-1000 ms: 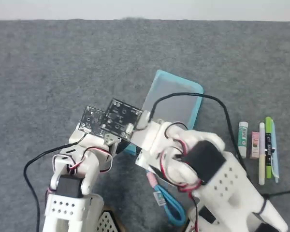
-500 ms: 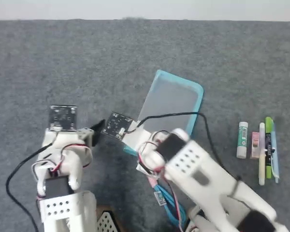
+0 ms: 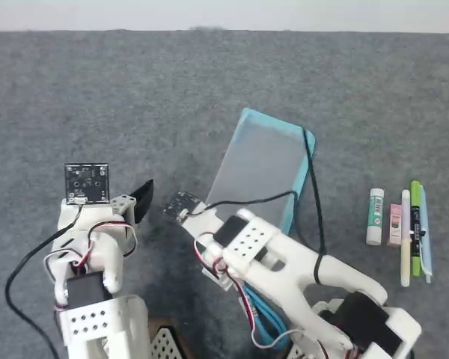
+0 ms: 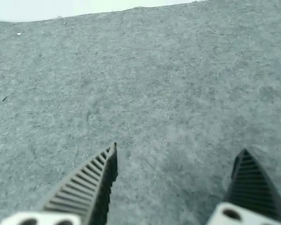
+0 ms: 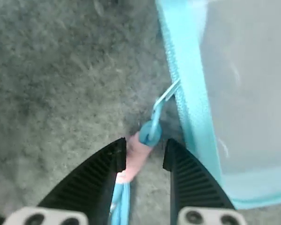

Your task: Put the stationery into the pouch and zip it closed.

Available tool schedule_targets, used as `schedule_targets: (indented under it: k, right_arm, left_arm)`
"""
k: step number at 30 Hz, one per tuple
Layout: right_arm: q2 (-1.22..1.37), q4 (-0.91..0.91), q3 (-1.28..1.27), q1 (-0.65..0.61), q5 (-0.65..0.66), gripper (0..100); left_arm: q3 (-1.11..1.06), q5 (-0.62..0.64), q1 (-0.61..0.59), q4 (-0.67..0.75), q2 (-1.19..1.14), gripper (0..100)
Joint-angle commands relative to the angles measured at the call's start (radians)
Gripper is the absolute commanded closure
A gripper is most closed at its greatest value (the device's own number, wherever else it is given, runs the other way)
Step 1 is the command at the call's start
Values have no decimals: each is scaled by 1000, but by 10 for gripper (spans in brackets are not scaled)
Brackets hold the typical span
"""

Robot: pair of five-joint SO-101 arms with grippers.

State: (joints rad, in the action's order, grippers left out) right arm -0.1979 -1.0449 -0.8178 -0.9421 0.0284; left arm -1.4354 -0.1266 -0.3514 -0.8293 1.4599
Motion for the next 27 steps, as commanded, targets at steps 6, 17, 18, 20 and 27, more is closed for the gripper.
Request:
schedule_targets:
  k: [6,17,18,20,27]
  right_arm:
    - [-4,58,-31,-5,-37,871]
    - [211,7,61,79,25,942]
    - [213,7,68,105,61,991]
    - [208,-2,69,160,130,977]
    - [47,-93,138,369,315,992]
  left_arm:
    - [13,-6,-8,34,12,633]
    - [13,-5,-5,31,12,633]
    - [12,-5,-5,31,12,633]
    - [12,-5,-5,32,12,633]
    - [10,-3,-3,32,12,633]
